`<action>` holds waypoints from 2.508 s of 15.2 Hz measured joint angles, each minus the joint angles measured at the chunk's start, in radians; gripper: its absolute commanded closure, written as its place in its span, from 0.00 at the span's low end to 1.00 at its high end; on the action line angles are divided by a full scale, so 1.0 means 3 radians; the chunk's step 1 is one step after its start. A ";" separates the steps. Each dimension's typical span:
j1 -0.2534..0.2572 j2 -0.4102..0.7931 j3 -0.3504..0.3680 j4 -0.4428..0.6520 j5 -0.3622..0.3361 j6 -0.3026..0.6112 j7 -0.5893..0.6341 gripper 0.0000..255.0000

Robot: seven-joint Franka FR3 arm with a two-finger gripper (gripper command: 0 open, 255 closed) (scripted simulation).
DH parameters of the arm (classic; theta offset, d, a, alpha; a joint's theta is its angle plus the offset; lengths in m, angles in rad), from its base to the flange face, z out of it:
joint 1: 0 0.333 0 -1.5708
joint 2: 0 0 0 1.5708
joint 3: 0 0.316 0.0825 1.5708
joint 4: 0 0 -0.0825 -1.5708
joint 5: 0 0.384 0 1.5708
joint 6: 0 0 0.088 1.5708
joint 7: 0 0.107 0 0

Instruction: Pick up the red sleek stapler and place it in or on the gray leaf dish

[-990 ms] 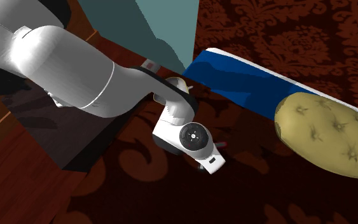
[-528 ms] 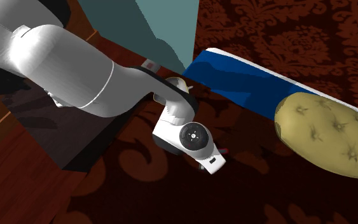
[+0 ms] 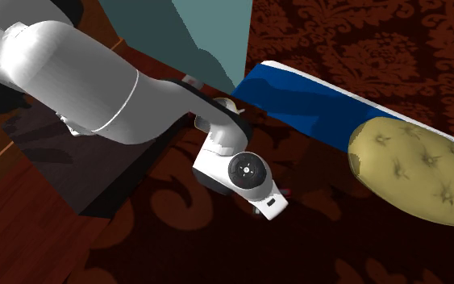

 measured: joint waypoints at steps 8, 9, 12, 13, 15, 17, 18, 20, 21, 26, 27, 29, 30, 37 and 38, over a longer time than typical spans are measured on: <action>-0.0068 -0.0294 0.0084 -0.0089 0.0063 -0.0212 -0.0010 1.00; -0.0086 -0.0333 0.0097 -0.0101 0.0074 -0.0240 -0.0022 1.00; -0.0112 -0.0444 0.0130 -0.0123 0.0102 -0.0329 -0.0027 1.00; -0.0116 -0.0468 0.0137 -0.0120 0.0109 -0.0355 -0.0028 1.00; -0.0135 -0.0541 0.0160 -0.0127 0.0130 -0.0421 -0.0036 1.00; -0.0151 -0.0604 0.0179 -0.0125 0.0149 -0.0485 -0.0042 1.00; -0.0159 -0.0628 0.0187 -0.0117 0.0158 -0.0517 -0.0048 1.00; -0.0168 -0.0686 0.0203 -0.0113 0.0175 -0.0576 -0.0048 1.00; -0.0180 -0.0714 0.0213 -0.0105 0.0187 -0.0613 -0.0058 1.00; -0.0163 -0.1141 0.0323 -0.0734 0.0279 -0.0387 0.0062 1.00; -0.0134 -0.1209 0.0341 -0.0848 0.0286 -0.0332 0.0112 1.00; -0.0101 -0.1344 0.0385 -0.1086 0.0318 -0.0215 0.0181 1.00; -0.0090 -0.1446 0.0422 -0.1211 0.0354 -0.0186 0.0212 1.00; 0.0036 -0.2011 0.0680 -0.2028 0.0620 0.0136 0.0417 1.00; 0.0070 -0.2077 0.0720 -0.2110 0.0654 0.0164 0.0464 1.00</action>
